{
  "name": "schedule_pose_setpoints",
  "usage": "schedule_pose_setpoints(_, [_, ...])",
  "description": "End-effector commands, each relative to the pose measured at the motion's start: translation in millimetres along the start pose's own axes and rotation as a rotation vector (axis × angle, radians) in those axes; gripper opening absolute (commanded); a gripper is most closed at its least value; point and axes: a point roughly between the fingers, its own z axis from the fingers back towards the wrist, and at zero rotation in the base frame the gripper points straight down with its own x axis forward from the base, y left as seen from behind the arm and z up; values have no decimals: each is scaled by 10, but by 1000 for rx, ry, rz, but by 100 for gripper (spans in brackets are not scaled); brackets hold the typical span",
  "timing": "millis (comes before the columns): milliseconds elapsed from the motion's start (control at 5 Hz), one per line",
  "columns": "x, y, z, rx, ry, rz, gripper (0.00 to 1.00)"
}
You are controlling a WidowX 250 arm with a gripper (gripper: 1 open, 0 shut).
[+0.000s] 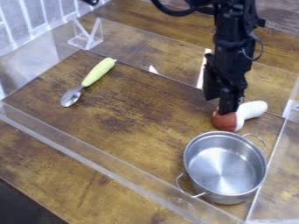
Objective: Put the mushroom in the silver pot
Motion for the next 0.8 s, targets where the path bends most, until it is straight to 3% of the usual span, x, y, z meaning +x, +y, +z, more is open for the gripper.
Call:
schedule_pose_setpoints(0, [-22,35,124,22,-41,28,100])
schedule_pose_setpoints(200, [-28,-41,192,30,-42,-40,0])
schedule_pose_setpoints(600, [-21,-13,145,15,-39,-77,0])
